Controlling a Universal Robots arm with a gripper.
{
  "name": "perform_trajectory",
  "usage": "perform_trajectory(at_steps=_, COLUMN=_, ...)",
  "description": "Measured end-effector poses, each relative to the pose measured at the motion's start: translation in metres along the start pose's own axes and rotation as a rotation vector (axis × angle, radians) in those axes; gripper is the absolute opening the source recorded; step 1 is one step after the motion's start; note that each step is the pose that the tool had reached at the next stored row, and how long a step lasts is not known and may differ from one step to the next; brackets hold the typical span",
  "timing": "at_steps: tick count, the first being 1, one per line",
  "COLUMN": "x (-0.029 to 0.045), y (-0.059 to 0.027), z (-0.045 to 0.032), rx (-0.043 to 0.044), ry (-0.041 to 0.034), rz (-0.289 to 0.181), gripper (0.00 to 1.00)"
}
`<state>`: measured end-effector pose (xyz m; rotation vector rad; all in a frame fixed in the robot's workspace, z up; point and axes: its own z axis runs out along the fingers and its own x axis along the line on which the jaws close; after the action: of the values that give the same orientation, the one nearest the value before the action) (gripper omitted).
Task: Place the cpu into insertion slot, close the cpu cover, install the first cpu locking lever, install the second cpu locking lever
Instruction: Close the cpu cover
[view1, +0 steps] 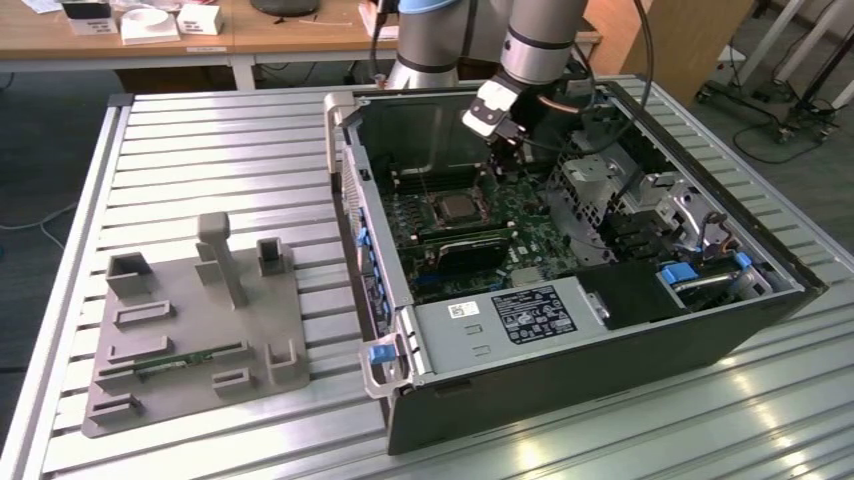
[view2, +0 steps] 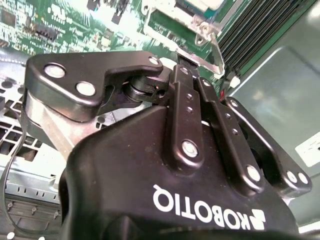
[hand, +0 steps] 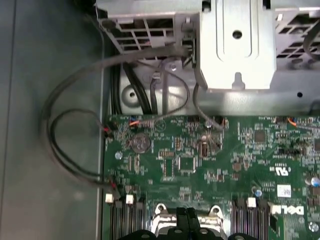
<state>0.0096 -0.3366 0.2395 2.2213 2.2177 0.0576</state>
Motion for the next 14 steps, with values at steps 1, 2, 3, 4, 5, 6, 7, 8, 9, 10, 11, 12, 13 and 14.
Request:
perform_trajectory(at_steps=1, x=0.0, y=-0.002, z=-0.0001, rx=0.0, ry=0.0, rz=0.0, gripper=0.11)
perform_trajectory(at_steps=2, x=0.0, y=-0.0039, z=-0.0001, rx=0.0, ry=-0.0001, rz=0.0, gripper=0.11)
perform_trajectory(at_steps=3, x=0.0, y=-0.0058, z=-0.0002, rx=0.0, ry=-0.0001, rz=0.0, gripper=0.11)
perform_trajectory(at_steps=4, x=0.0, y=-0.0077, z=-0.0002, rx=0.0, ry=0.0, rz=-0.001, gripper=0.11)
perform_trajectory(at_steps=5, x=0.0, y=-0.0096, z=-0.0003, rx=0.0001, ry=-0.0001, rz=-0.001, gripper=0.11)
perform_trajectory(at_steps=6, x=0.0, y=-0.0114, z=-0.0003, rx=0.0, ry=0.0, rz=-0.001, gripper=0.11)
perform_trajectory(at_steps=7, x=0.0, y=-0.0133, z=-0.0004, rx=0.0, ry=0.0, rz=-0.001, gripper=0.11)
perform_trajectory(at_steps=8, x=0.0, y=-0.0154, z=-0.0004, rx=0.0001, ry=-0.0001, rz=-0.001, gripper=0.11)
perform_trajectory(at_steps=9, x=0.0, y=-0.0176, z=-0.0005, rx=0.0001, ry=0.0, rz=-0.002, gripper=0.11)
perform_trajectory(at_steps=10, x=0.0, y=-0.0195, z=-0.0004, rx=0.0, ry=0.0001, rz=-0.002, gripper=0.11)
perform_trajectory(at_steps=11, x=0.0, y=-0.0215, z=-0.0004, rx=0.0001, ry=0.0, rz=-0.003, gripper=0.11)
perform_trajectory(at_steps=12, x=0.0, y=-0.0234, z=-0.0003, rx=0.0, ry=0.0001, rz=-0.003, gripper=0.11)
perform_trajectory(at_steps=13, x=-0.0001, y=-0.0252, z=-0.0002, rx=0.0001, ry=0.0, rz=-0.004, gripper=0.11)
perform_trajectory(at_steps=14, x=0.0, y=-0.0269, z=-0.0001, rx=0.0002, ry=0.0, rz=-0.005, gripper=0.11)
